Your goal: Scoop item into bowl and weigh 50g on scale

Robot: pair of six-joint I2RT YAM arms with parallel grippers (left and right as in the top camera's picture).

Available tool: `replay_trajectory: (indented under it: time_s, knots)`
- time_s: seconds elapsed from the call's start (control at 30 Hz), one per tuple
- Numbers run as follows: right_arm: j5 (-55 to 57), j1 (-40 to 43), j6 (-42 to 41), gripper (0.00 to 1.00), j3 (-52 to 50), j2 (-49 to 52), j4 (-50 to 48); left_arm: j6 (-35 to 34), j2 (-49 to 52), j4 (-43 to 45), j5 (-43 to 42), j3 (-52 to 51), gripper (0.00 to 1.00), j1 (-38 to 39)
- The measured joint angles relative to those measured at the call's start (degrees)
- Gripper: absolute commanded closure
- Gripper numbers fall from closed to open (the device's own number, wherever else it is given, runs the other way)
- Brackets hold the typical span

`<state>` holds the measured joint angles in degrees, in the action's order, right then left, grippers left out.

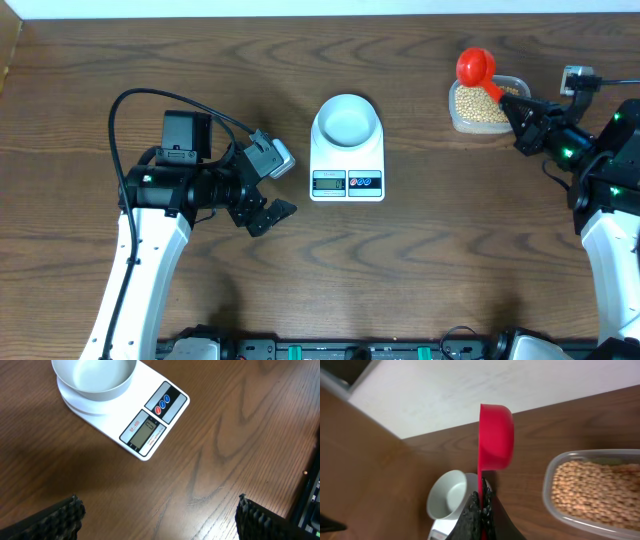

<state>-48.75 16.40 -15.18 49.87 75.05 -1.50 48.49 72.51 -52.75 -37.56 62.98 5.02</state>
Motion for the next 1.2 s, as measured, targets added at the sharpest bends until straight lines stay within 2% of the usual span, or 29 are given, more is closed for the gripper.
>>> replay_trajectory:
  time_s: [0.3, 0.6, 0.73, 1.0, 1.2]
  knots:
    - [9.09, -5.31, 3.08, 0.99, 1.53, 0.02, 3.50, 0.00, 0.02, 0.00, 0.00, 0.00, 0.01, 0.00]
    - [25.88, -10.03, 13.64, 0.99, 15.21, 0.02, 31.30, 0.02, 0.02, -0.02, 0.02, 0.00, 0.01, 0.00]
    - [32.54, -10.16, 17.59, 0.99, 19.17, 0.02, 37.51, 0.02, 0.02, 0.00, 0.04, 0.00, 0.02, 0.00]
    - [43.28, -10.16, 21.51, 0.99, 20.55, 1.62, 42.27, 0.02, 0.02, -0.02, 0.17, 0.00, 0.01, 0.00]
    - [47.01, -10.73, 23.80, 0.99, 20.55, 7.15, 39.67, 0.02, 0.02, -0.02, 0.17, 0.00, 0.01, 0.00]
